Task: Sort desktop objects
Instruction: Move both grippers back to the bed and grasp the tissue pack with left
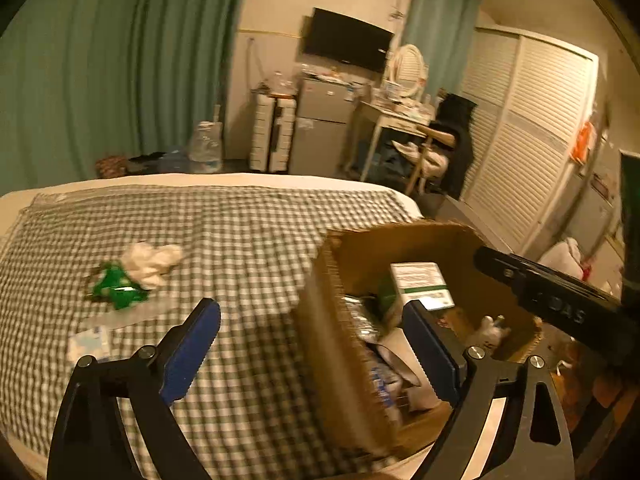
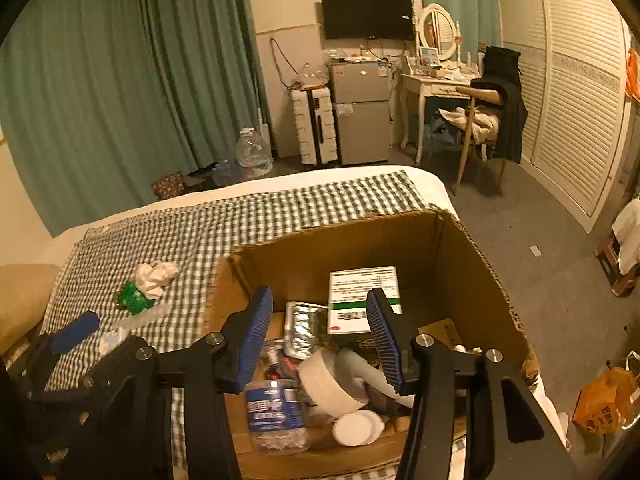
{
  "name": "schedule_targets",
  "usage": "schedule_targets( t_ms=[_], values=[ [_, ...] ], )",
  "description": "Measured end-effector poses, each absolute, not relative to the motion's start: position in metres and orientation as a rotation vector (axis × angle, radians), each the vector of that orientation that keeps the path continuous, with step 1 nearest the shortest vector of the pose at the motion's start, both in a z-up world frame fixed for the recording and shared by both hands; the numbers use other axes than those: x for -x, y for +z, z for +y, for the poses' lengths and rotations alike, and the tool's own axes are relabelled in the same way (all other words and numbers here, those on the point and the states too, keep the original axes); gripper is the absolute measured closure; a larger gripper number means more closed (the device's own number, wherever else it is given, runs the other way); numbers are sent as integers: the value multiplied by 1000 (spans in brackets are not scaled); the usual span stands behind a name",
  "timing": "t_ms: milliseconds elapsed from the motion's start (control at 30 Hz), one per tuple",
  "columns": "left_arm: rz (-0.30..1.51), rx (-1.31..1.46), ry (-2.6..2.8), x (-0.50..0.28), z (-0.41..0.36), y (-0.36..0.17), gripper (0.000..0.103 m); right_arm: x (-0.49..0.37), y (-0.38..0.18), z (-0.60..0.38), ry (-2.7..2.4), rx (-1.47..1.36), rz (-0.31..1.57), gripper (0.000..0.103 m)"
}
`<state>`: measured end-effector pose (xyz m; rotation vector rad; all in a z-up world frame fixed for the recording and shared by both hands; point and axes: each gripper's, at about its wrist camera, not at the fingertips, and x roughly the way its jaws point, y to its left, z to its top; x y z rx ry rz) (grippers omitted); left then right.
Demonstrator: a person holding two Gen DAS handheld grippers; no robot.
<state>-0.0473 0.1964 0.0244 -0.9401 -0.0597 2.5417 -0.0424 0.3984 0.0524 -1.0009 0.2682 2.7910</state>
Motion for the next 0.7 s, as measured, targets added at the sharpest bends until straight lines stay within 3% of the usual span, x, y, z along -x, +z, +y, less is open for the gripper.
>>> schedule_targets(
  t_ms=[400,700],
  values=[
    [-164,953,2763,59,73,30,7,45,72,319,2932,995,175,53],
    [-293,1035,2858,70,6,-1,7,62,60,277,2978,1046,139,49]
  ],
)
